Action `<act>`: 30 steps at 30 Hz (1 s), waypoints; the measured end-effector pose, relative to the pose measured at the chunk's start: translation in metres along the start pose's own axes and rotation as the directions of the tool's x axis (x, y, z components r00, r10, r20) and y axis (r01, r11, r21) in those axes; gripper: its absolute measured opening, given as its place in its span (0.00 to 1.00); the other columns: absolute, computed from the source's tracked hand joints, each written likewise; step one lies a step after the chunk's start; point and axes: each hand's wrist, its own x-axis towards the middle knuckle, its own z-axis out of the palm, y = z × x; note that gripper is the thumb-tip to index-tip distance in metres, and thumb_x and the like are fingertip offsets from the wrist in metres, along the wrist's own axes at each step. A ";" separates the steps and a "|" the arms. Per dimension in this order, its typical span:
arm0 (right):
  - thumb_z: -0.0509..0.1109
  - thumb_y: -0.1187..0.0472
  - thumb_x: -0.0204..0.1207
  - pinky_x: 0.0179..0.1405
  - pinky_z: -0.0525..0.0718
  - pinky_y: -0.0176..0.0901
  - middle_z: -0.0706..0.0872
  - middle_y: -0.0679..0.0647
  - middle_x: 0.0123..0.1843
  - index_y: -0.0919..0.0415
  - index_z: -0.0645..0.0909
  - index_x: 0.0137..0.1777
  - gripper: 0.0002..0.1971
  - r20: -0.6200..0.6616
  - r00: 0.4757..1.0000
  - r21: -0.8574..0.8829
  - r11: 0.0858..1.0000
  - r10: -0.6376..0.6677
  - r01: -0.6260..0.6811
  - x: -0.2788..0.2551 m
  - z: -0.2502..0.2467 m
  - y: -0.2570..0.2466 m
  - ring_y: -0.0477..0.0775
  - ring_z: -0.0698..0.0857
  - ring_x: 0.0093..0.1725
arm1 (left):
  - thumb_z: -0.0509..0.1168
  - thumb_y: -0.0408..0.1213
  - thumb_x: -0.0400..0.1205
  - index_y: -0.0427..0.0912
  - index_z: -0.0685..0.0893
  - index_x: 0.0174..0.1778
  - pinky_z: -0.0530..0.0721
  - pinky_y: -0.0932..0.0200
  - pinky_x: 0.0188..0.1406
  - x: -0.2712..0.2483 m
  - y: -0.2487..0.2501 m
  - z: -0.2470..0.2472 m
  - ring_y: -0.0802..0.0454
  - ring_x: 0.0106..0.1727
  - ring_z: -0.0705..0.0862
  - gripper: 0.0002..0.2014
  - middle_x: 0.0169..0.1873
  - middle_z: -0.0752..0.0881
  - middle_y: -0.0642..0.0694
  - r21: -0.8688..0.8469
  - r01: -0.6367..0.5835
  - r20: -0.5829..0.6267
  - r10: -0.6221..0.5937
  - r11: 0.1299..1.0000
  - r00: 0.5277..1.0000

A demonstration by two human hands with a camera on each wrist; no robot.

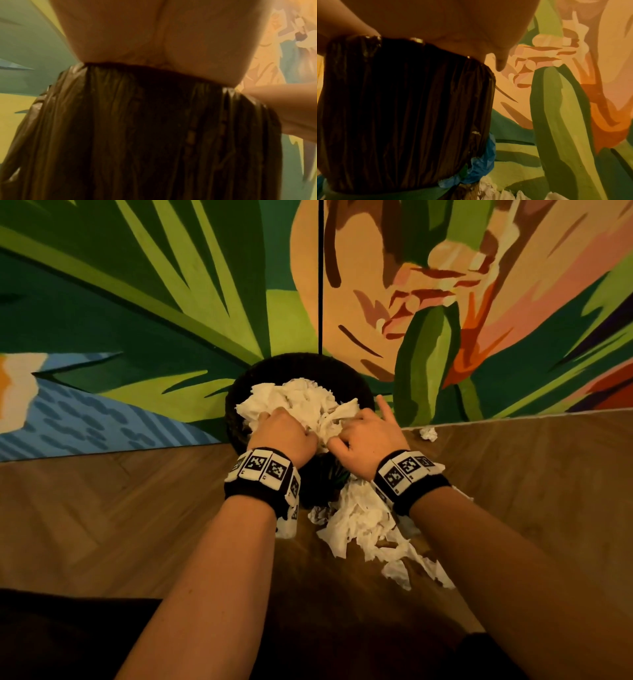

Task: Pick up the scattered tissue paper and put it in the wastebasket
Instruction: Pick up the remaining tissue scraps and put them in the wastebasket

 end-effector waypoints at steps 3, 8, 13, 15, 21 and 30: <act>0.35 0.38 0.75 0.83 0.42 0.63 0.86 0.49 0.56 0.47 0.92 0.44 0.39 0.001 1.000 -0.010 1.000 0.028 -0.028 0.002 -0.002 -0.001 0.56 0.75 0.64 | 0.58 0.53 0.81 0.37 0.84 0.48 0.79 0.48 0.53 -0.001 0.003 0.000 0.39 0.59 0.79 0.21 0.45 0.78 0.41 0.089 0.021 0.097 -0.029 0.996 0.995; 0.45 0.44 0.82 0.83 0.47 0.60 0.85 0.47 0.54 0.48 0.89 0.48 0.28 -0.129 0.991 0.099 0.995 0.031 -0.018 -0.008 -0.001 0.001 0.55 0.74 0.63 | 0.60 0.55 0.79 0.48 0.88 0.39 0.86 0.50 0.50 -0.010 -0.002 -0.006 0.39 0.49 0.84 0.17 0.51 0.88 0.37 -0.018 -0.004 0.026 0.005 1.000 1.000; 0.52 0.48 0.84 0.82 0.49 0.57 0.89 0.49 0.57 0.46 0.83 0.66 0.20 -0.305 0.949 0.274 0.962 0.075 0.012 -0.017 -0.016 0.015 0.54 0.76 0.63 | 0.60 0.58 0.78 0.55 0.89 0.57 0.69 0.40 0.68 -0.017 0.009 -0.025 0.37 0.68 0.76 0.20 0.56 0.87 0.40 0.091 0.033 -0.159 -0.018 0.995 0.987; 0.52 0.48 0.84 0.78 0.58 0.58 0.89 0.49 0.54 0.46 0.82 0.66 0.20 -0.374 0.918 0.360 0.933 0.136 0.009 -0.020 -0.025 0.026 0.50 0.73 0.57 | 0.58 0.57 0.79 0.52 0.88 0.58 0.69 0.39 0.67 -0.017 0.015 -0.036 0.37 0.65 0.78 0.20 0.55 0.87 0.42 0.085 0.051 -0.183 -0.035 0.995 0.982; 0.55 0.49 0.83 0.57 0.78 0.53 0.85 0.42 0.45 0.45 0.84 0.59 0.16 -0.337 0.860 0.578 0.805 0.383 -0.132 -0.032 -0.029 0.072 0.54 0.80 0.51 | 0.60 0.46 0.82 0.50 0.86 0.59 0.86 0.44 0.51 -0.036 0.054 -0.052 0.45 0.50 0.85 0.15 0.47 0.88 0.47 -0.204 -0.287 -0.344 0.206 0.936 0.916; 0.67 0.58 0.79 0.57 0.82 0.49 0.86 0.58 0.61 0.52 0.82 0.61 0.12 0.407 0.800 0.418 0.688 0.441 -0.593 -0.104 0.100 0.051 0.59 0.84 0.56 | 0.60 0.50 0.82 0.51 0.79 0.38 0.79 0.55 0.38 -0.078 0.070 0.105 0.43 0.45 0.86 0.10 0.34 0.81 0.50 -0.121 -0.318 0.259 0.339 0.940 0.904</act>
